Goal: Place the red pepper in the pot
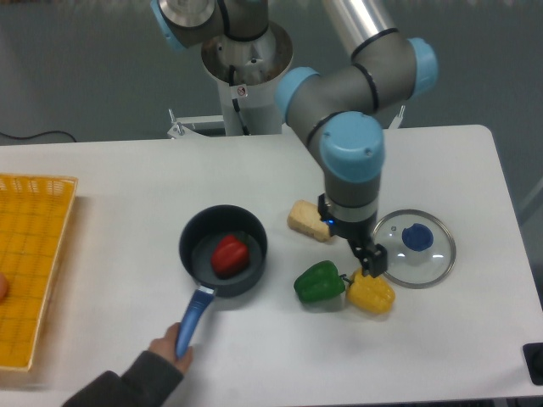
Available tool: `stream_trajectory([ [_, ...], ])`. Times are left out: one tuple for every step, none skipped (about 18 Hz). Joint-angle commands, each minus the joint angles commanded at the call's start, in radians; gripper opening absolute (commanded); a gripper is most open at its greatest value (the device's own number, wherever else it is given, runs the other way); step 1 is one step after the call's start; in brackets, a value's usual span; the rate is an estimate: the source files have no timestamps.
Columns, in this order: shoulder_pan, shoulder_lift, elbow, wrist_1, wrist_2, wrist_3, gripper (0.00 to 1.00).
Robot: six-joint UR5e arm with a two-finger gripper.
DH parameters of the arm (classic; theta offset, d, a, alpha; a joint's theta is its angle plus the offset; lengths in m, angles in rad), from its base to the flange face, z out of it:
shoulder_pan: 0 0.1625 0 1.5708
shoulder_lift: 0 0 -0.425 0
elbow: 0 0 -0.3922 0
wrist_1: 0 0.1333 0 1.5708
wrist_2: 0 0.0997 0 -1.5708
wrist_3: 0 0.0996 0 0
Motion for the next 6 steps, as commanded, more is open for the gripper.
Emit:
stream_trajectory([
  [0.008,-0.002,0.000,0.000,-0.006,0.000,1.00],
  [0.011,-0.002,0.000,0.000,-0.008,0.000,1.00],
  [0.011,-0.002,0.000,0.000,-0.008,0.000,1.00],
  [0.012,-0.002,-0.002,-0.002,-0.009,0.000,1.00],
  [0.012,-0.003,-0.002,-0.002,-0.009,0.000,1.00],
  [0.012,-0.003,-0.006,-0.002,-0.011,0.000,1.00],
])
